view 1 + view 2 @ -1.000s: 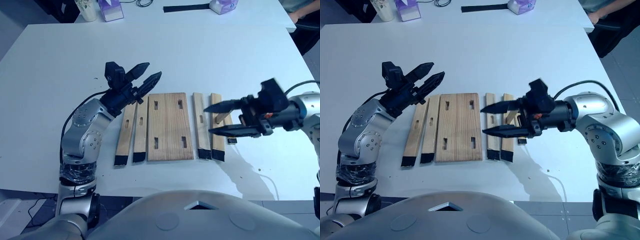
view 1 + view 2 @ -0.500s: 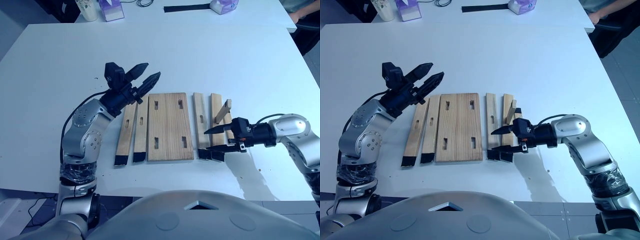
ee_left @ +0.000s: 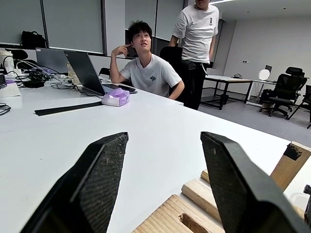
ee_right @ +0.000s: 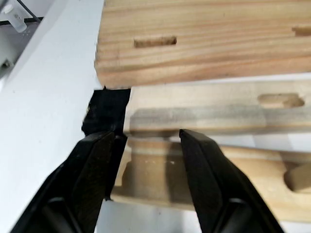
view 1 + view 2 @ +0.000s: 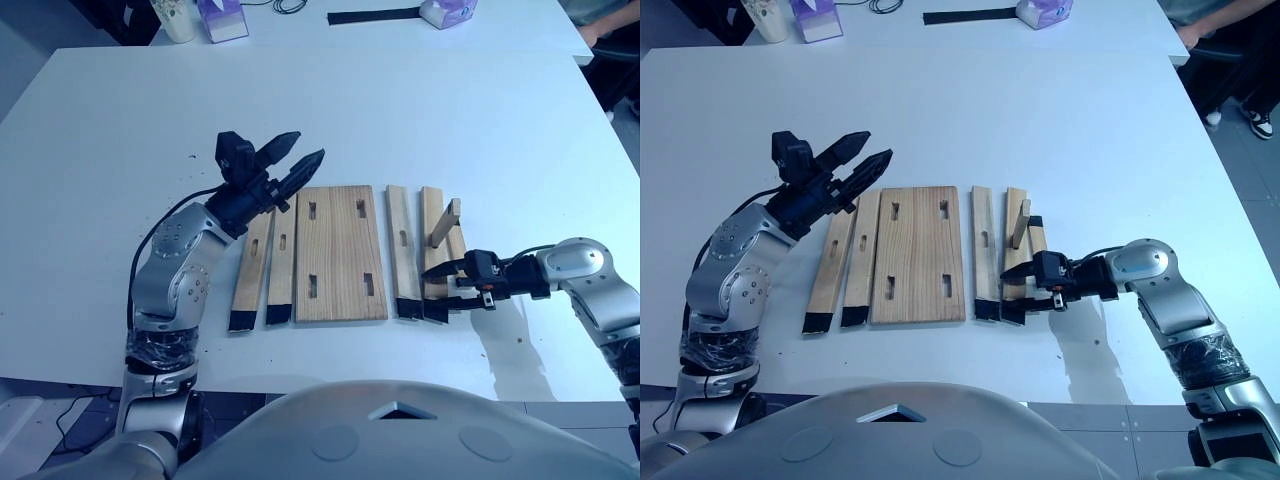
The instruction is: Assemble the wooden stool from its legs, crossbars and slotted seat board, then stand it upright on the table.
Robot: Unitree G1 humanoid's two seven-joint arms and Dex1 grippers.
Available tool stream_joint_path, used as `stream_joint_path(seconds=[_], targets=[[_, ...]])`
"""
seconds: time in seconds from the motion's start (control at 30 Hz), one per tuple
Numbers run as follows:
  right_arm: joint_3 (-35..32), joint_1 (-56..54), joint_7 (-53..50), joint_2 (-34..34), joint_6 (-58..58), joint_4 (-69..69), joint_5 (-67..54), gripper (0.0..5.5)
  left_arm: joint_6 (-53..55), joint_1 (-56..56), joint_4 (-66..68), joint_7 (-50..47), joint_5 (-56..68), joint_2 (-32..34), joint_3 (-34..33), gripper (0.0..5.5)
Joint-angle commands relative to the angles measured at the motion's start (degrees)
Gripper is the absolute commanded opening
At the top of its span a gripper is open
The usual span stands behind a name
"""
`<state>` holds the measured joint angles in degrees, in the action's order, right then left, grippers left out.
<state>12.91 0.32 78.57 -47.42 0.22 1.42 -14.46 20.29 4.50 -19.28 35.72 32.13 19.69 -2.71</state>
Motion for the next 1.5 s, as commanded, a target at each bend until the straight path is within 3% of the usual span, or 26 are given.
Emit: stream_joint_path(seconds=[0.03,0.37,0.53,0.67,0.87,1.27,1.5], targets=[[0.27,-1.59,0.41,-1.27,-3.20,-2.89,3.11,2.48,-0.15,-0.85,-0.86,-0.52,-0.40,0.08,-0.12,2.77],[-1.25,-4.28,-1.83,-4.04,-8.24,-7.24,7.14,2.48,-0.12,-1.14,-1.02,-0.32,-0.29,0.23,0.01,2.77],[-3.76,-2.73,-2.39,-5.24,-6.06,-2.52,4.04,2.48,-0.17,-2.22,-1.98,-1.00,-0.36,-0.13,0.01,2.77],[-10.22,2.33,-5.08,-6.08,2.10,7.93,-3.96,2.48,-0.16,-3.42,-3.01,-1.52,-0.22,-0.11,-0.32,2.77],[-18.70,13.69,-18.32,-3.93,15.48,22.49,-6.85,2.48,-1.30,-9.04,-5.91,-3.21,-0.47,-0.84,-0.74,2.77],[-18.62,17.59,-42.71,4.54,38.40,37.03,-4.10,2.48,-1.79,-10.31,-6.92,-4.87,-0.36,-1.00,-1.98,2.77],[-16.80,17.38,-48.42,7.44,42.90,37.62,-2.72,2.48,-1.48,-10.30,-7.09,-5.15,-0.62,-0.96,-2.02,2.77]])
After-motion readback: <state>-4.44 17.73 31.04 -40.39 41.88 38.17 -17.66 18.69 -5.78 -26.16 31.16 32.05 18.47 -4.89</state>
